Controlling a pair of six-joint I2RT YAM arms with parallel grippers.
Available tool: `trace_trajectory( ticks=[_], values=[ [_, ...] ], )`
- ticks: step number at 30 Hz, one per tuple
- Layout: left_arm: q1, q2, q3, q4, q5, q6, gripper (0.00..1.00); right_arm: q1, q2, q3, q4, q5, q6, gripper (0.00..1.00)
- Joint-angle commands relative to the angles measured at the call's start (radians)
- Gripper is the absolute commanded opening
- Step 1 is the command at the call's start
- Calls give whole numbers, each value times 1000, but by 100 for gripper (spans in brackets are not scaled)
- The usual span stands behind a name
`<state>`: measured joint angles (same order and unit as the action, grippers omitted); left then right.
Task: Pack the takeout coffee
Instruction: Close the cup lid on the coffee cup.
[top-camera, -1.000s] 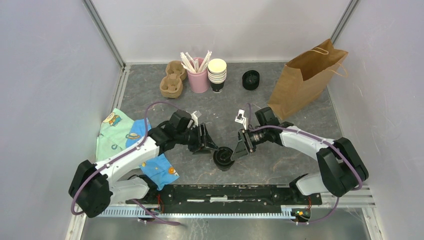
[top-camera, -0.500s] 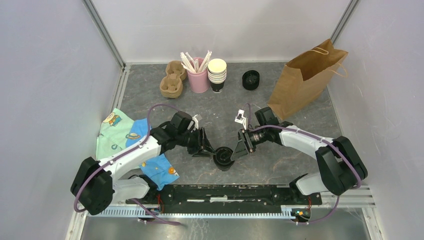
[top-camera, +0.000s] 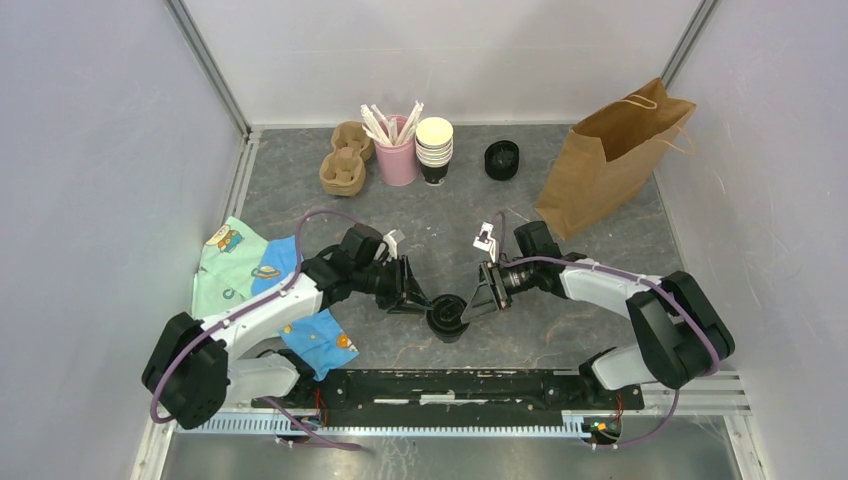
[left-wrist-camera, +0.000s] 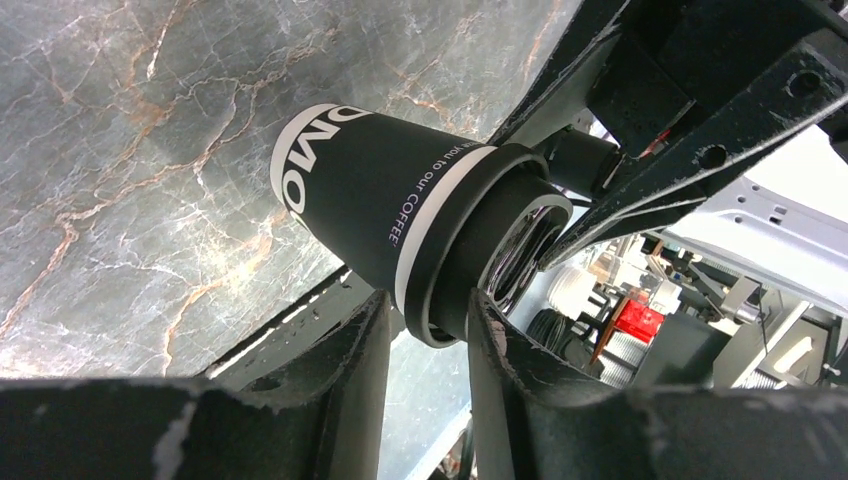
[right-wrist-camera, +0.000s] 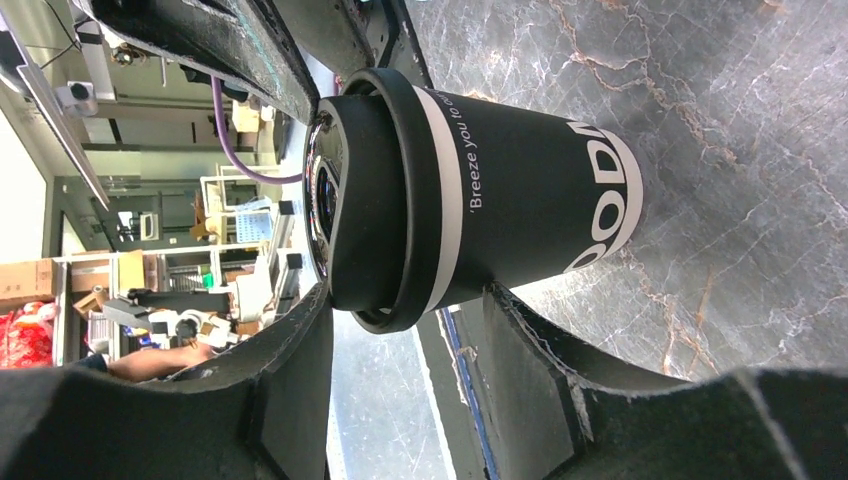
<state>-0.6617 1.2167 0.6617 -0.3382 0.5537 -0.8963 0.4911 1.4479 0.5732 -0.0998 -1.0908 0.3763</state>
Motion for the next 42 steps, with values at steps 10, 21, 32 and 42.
trace_trajectory(
  ticks=[10, 21, 32, 42],
  values=[
    [-13, 29, -56, -143, -135, 36, 41, 70, 12, -31, -116, 574, -185, 52],
    [-13, 76, 139, -115, -19, 94, 64, 72, -11, 154, -191, 365, -172, 66],
    [-13, 118, -32, -177, -160, 81, 54, 71, 33, -13, -120, 625, -180, 65],
    [-13, -1, 11, -106, -131, 62, 57, 72, -9, 21, -152, 521, -178, 64]
  ],
)
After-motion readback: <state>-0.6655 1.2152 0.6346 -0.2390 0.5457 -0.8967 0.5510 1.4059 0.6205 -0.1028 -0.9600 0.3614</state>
